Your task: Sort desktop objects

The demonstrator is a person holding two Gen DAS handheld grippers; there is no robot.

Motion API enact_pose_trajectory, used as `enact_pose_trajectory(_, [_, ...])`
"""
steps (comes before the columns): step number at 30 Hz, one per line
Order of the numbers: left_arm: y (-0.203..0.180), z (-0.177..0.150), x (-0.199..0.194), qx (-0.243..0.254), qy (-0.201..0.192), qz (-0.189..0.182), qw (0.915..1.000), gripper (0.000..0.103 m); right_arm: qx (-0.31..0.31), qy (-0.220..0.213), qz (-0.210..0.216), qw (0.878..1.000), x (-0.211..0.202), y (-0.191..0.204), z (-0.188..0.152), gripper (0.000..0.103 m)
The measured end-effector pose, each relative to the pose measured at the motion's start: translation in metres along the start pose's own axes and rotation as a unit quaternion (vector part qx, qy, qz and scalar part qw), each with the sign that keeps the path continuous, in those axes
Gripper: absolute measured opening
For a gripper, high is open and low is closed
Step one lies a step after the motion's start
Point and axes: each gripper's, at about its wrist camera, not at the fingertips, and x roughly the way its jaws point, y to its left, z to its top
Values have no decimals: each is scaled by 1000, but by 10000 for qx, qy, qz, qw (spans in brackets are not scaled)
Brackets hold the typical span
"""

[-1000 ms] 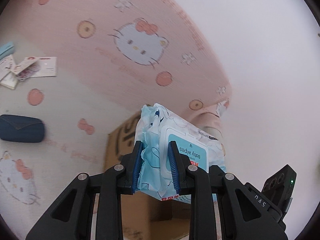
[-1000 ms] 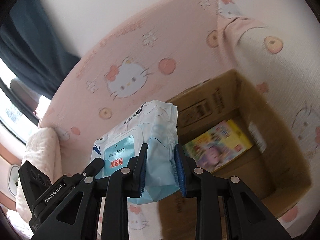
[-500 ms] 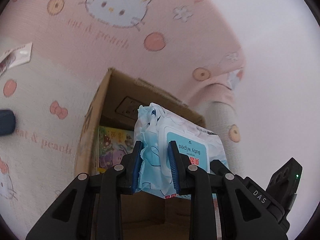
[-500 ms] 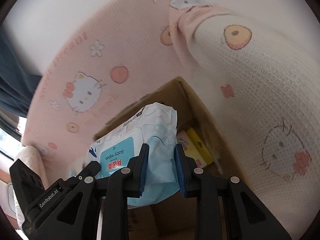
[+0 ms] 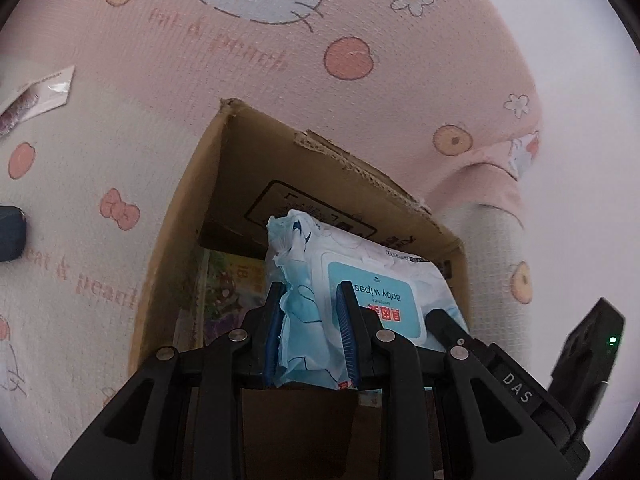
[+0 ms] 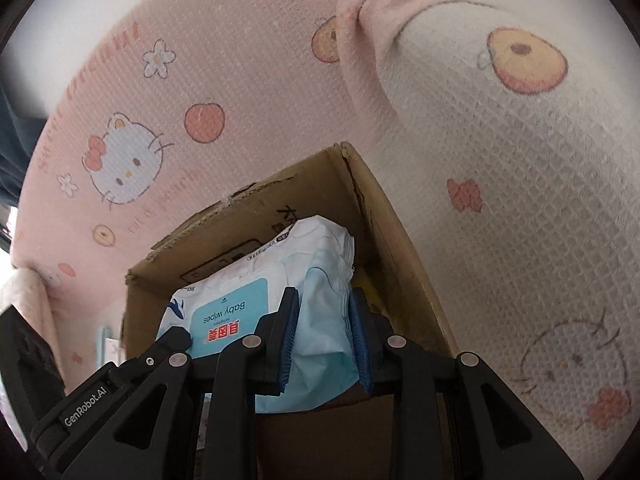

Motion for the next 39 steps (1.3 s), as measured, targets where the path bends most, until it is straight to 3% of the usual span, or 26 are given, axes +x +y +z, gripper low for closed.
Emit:
enact_pose_trajectory(5, [-5,1,5,22,181,280,9994,43,-596,210,-623,9961,10,16,-2,26])
enact_pose_trajectory(6, [-5,1,5,57,181,248,9995,45,-779,197,-846,9932,11,21,-3,44])
enact_pose_trajectory(7, [-6,1,3,84,169,182,9997,50,-908,145,-914,9916,10,24,-4,48])
enact_pose_trajectory(9, [-9,0,-1,136,150,-6,9998,55,-1050,23,-871,9906,4,30,-7,66])
enact_pose_trajectory(11, [-11,-1,-7,153,38,149,9998,63,-1175,-72,-994,9881,-1,35,-9,67])
enact_pose_trajectory(14, [-10,0,-13,83,55,78,9999,66,-1196,-113,-969,9880,-9,35,-8,68])
enact_pose_trajectory(19, [-5,0,-18,-161,228,-73,9996,67,-406,69,-499,9979,-17,8,0,68])
enact_pose_trajectory(28, [4,-9,-30,-471,500,-494,9964,67,257,236,-11,9994,-34,5,-10,71])
enact_pose_trajectory(35, [10,-7,-49,-446,578,-709,9948,67,1044,521,290,9928,-35,2,-30,72])
enact_pose_trajectory(39, [11,0,-49,-113,974,-607,9933,67,1681,823,336,9817,-27,-3,-42,72])
